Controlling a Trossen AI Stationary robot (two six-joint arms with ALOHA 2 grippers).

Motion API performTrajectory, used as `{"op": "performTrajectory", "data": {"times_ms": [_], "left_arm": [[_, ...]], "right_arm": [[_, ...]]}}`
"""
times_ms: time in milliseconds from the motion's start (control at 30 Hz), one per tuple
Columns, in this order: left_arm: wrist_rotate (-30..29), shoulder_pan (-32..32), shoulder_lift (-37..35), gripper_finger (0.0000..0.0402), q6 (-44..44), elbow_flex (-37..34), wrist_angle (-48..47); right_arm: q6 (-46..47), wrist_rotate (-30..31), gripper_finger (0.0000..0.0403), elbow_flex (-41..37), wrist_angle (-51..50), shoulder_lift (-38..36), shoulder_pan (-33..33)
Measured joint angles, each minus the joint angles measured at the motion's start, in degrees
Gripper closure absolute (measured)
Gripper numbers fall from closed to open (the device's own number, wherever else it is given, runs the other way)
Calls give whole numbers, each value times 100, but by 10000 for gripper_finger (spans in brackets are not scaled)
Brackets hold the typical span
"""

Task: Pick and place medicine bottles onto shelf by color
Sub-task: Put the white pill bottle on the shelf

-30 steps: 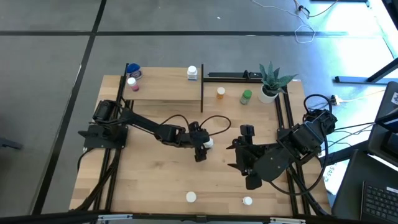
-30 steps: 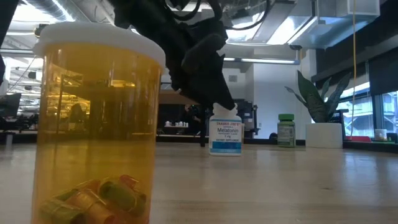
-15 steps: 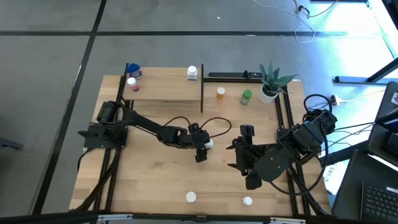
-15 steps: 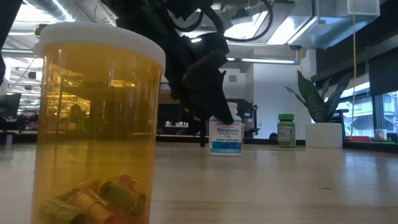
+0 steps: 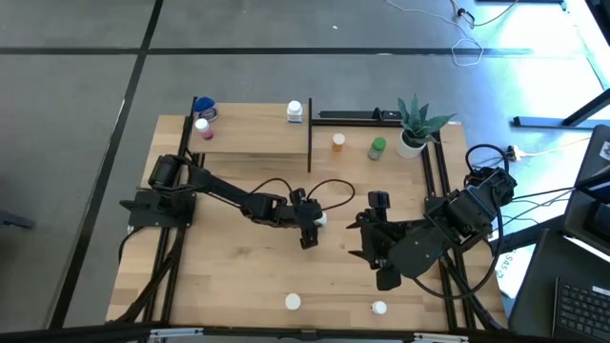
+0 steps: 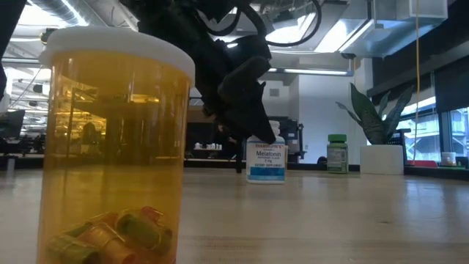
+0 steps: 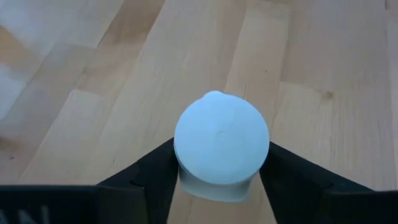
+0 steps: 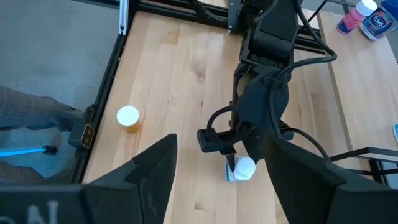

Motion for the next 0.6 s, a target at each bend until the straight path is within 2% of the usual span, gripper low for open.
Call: {"op": "performTrajectory", "data": {"times_ms": [200, 433, 600], "left_arm": [[131, -72, -10, 245, 7, 0, 7], [170, -237, -315, 249, 2, 0, -195], [175, -434, -846, 249, -171, 0, -810]], "right_arm": [[-2, 0, 163, 0, -1, 0, 0], [7, 0, 163, 0, -2, 0, -1], [6, 0, 163, 0, 5, 0, 1]]}}
